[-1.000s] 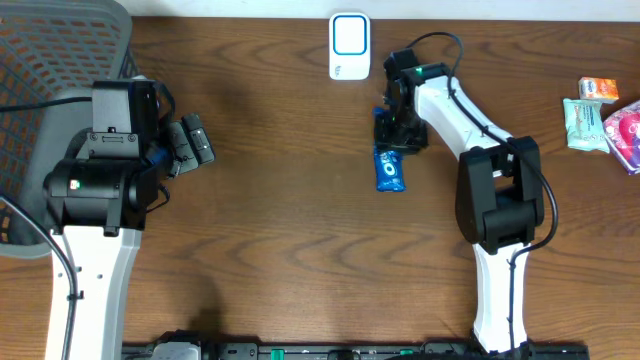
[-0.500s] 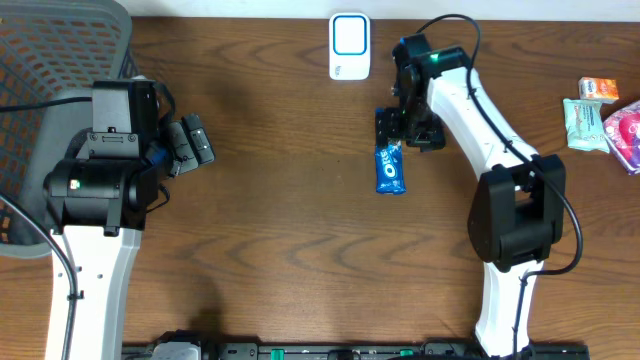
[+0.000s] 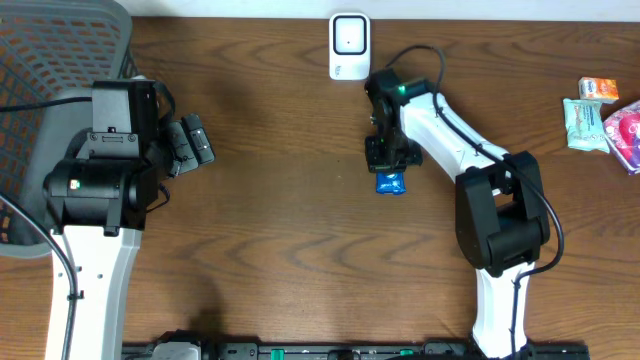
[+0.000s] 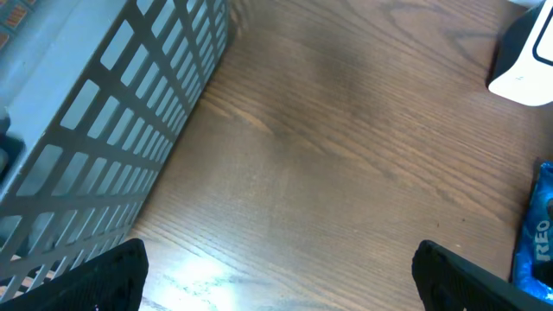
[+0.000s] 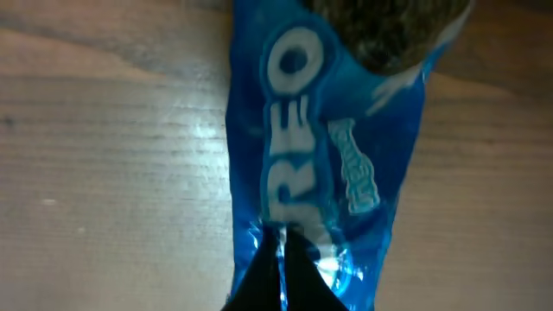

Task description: Scan the item barcode

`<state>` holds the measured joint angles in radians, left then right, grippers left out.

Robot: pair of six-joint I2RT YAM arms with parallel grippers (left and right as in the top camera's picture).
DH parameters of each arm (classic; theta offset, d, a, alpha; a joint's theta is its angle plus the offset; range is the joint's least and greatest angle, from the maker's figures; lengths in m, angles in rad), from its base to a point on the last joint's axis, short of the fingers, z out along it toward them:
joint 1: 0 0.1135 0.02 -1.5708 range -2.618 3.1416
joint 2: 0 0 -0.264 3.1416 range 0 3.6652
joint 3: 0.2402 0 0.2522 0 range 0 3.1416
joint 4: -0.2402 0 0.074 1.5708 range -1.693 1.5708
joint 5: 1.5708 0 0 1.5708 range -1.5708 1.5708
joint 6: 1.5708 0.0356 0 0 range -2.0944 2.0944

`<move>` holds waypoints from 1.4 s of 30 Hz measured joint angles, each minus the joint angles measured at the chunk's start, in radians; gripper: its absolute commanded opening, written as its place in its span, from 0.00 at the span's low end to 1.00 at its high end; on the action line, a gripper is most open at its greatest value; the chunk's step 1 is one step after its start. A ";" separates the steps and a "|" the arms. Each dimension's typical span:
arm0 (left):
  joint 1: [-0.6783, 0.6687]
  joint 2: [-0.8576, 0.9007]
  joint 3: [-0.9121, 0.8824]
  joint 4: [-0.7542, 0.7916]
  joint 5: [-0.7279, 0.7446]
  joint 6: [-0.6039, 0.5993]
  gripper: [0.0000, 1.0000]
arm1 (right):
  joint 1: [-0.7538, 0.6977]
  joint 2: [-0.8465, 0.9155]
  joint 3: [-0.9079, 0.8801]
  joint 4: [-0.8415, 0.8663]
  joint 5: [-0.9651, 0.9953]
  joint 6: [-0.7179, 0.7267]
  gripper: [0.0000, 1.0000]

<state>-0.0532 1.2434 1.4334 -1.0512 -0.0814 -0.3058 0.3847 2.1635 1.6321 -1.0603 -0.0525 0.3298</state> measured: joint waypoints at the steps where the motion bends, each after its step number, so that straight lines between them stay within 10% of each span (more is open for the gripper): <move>1: 0.000 0.000 0.000 0.000 0.000 0.000 0.98 | 0.000 -0.006 -0.012 0.011 0.000 0.002 0.01; 13: 0.000 0.000 0.000 0.000 0.000 0.000 0.97 | -0.010 -0.018 0.111 -0.080 0.024 0.018 0.16; 27: 0.000 0.000 0.000 0.000 0.000 0.000 0.98 | -0.050 -0.023 0.158 0.184 0.151 0.024 0.17; 42: 0.000 0.000 0.000 0.000 0.000 0.000 0.98 | -0.050 -0.012 -0.013 0.336 0.150 0.045 0.48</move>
<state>-0.0532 1.2438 1.4334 -1.0512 -0.0818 -0.3058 0.3347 2.1513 1.6192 -0.7242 0.0971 0.3744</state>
